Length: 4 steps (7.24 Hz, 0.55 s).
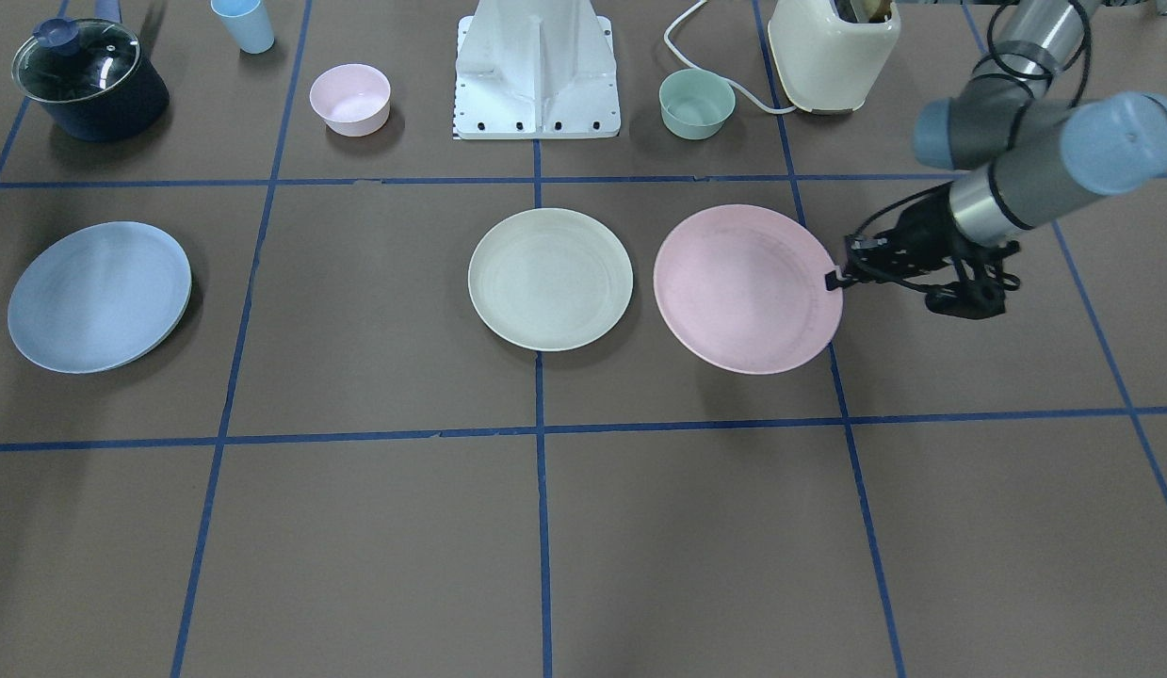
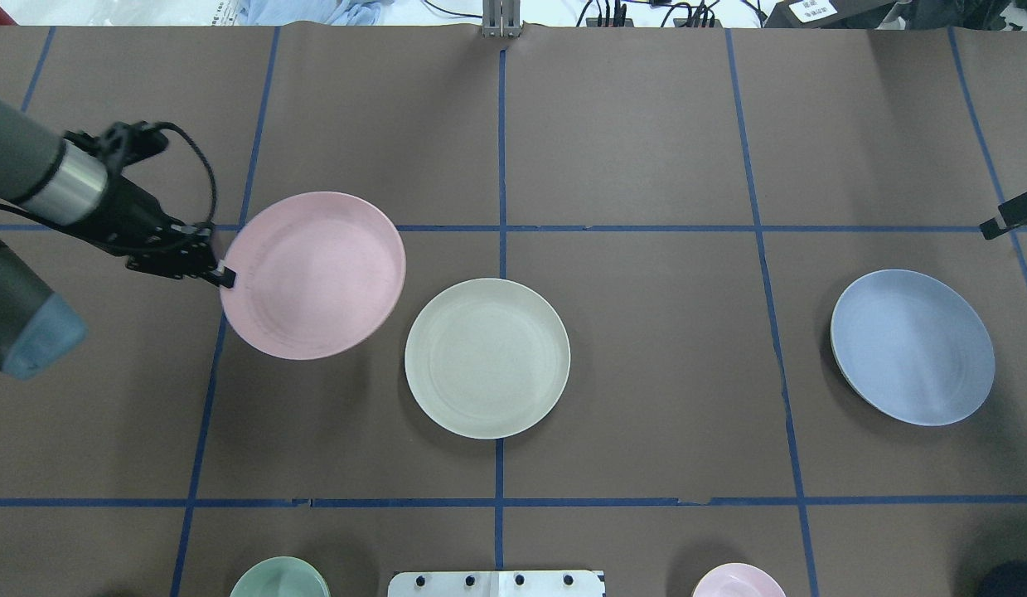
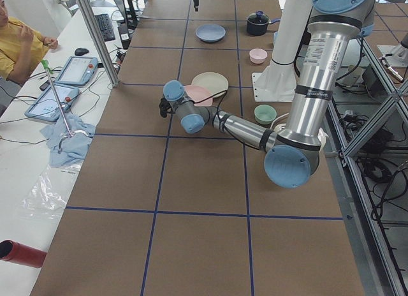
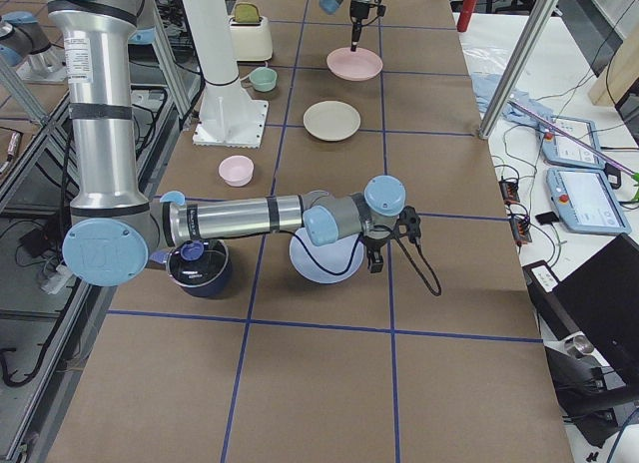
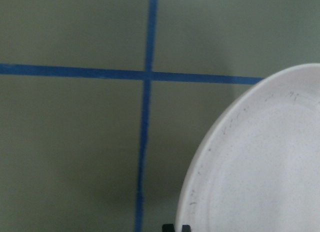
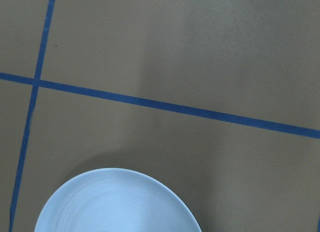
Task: Stack three plates with pink and blue
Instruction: 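Slide the pink plate with the left gripper onto the cream plate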
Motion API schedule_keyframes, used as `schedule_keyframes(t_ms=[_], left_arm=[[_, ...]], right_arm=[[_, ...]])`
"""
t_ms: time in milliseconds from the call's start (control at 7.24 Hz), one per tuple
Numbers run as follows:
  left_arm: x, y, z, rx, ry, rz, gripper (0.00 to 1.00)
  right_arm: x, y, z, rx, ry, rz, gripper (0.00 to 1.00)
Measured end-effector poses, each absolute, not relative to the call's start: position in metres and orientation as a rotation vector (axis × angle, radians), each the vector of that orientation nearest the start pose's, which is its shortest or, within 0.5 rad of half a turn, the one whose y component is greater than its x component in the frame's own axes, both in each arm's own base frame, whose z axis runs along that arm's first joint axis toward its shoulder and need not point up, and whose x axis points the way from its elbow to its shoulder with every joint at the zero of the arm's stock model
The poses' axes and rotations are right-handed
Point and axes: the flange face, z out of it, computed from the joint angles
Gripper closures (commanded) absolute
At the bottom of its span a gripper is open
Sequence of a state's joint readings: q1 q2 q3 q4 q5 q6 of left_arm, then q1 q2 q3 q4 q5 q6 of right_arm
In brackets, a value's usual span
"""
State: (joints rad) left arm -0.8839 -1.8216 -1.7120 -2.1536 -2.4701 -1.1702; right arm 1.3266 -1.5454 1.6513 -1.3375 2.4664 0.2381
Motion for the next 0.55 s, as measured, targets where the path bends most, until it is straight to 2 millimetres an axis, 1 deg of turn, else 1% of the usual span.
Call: schedule_keyframes(t_ms=[138,276,415,553], left_arm=[[0.369,-0.458,0.342,-0.124,1.216,0.014,1.00],[0.410,-0.439,0.316,-0.117,1.222,0.013,1.00],[0.436,-0.428,0.300,-0.103,1.225,0.014,1.00],[0.456,-0.420,0.292,-0.090,1.223,0.017,1.00]], right_arm=[[-0.071,-0.514,0.571,0.095,-0.937,-0.156,0.00],[-0.071,-0.514,0.570,0.094,-0.937,-0.155,0.00],[-0.071,-0.513,0.570,0.092,-0.938,-0.151,0.00],[-0.072,-0.513,0.570,0.090,-0.939,-0.149,0.00]])
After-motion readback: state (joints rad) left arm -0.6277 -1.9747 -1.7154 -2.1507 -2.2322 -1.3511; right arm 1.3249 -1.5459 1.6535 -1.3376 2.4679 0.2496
